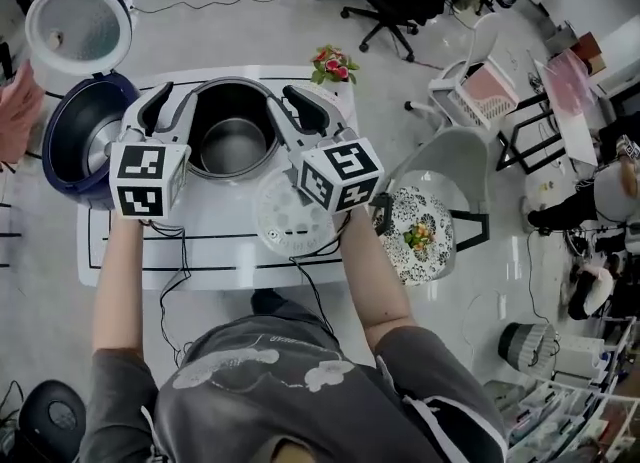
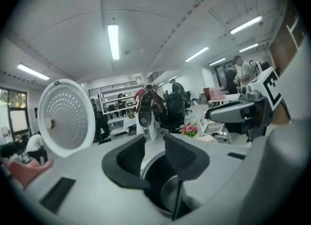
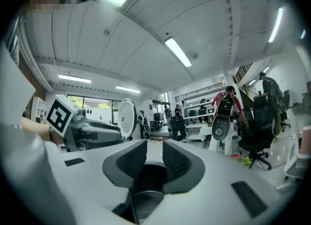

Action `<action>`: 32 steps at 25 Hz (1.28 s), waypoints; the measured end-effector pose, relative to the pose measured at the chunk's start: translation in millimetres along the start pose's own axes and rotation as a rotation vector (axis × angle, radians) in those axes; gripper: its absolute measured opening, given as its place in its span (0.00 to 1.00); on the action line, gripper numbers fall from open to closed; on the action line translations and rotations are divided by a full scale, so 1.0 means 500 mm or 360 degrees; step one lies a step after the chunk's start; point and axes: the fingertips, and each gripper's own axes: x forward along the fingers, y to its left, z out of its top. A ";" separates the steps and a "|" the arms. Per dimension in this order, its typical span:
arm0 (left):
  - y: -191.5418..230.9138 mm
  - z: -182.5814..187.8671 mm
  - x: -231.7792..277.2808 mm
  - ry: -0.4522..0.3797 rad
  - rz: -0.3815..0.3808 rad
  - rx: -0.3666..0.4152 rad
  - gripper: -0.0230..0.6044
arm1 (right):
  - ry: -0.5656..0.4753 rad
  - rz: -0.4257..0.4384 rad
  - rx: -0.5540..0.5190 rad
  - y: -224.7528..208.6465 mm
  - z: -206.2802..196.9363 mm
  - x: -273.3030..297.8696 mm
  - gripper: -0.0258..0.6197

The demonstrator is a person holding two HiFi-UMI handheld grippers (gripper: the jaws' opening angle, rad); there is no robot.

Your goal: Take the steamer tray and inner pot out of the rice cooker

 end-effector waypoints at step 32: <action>-0.101 -0.290 -0.521 0.0140 -0.0018 -0.0401 0.05 | 0.0111 -0.0105 -0.0046 0.397 -0.091 -0.276 0.08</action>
